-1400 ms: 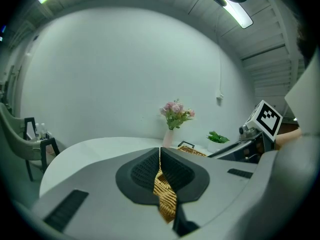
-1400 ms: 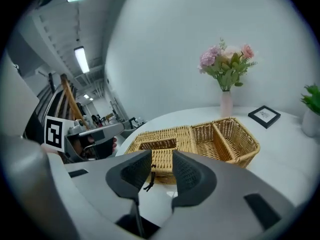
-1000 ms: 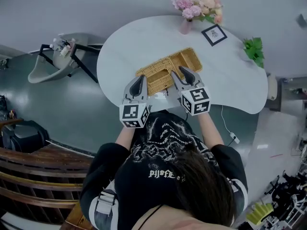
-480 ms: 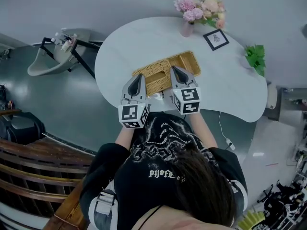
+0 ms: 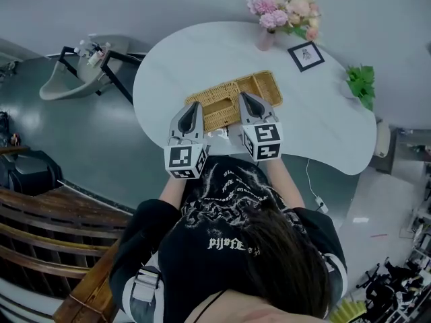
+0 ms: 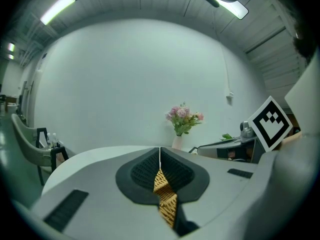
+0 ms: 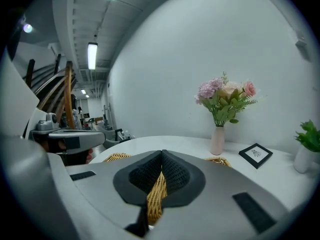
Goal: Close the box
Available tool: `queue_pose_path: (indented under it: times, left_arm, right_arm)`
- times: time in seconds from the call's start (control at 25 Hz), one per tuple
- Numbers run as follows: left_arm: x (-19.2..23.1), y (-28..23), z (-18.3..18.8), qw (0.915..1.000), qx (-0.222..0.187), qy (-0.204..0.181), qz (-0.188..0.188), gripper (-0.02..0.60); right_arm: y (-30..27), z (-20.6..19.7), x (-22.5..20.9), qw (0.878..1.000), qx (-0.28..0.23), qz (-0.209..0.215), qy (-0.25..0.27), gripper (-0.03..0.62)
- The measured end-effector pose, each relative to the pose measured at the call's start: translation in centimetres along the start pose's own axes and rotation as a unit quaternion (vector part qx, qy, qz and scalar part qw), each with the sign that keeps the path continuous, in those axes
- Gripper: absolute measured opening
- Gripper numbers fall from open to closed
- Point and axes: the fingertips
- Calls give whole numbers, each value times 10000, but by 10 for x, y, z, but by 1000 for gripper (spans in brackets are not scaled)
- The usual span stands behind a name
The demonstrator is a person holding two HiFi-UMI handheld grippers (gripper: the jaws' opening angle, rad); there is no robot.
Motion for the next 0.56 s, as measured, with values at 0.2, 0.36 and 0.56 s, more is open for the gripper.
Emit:
queue_pose_path:
  times: [0.2, 0.36, 0.56]
  left_arm:
    - [1, 4, -3, 9999, 15, -16, 106, 26]
    - [3, 7, -7, 9998, 55, -5, 183, 26]
    - [2, 9, -10, 9997, 98, 8, 211, 26]
  right_arm:
    - [1, -8, 0, 9999, 71, 38, 104, 25]
    - [0, -11, 3, 9997, 95, 129, 177, 25]
    - [2, -13, 2, 9996, 119, 150, 229, 25]
Point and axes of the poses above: the fingertips, and each gripper's own axes: y backward along the fingers, x to its left, z out of its top, and after that the axes turned 9 degrees about -y, right-handed
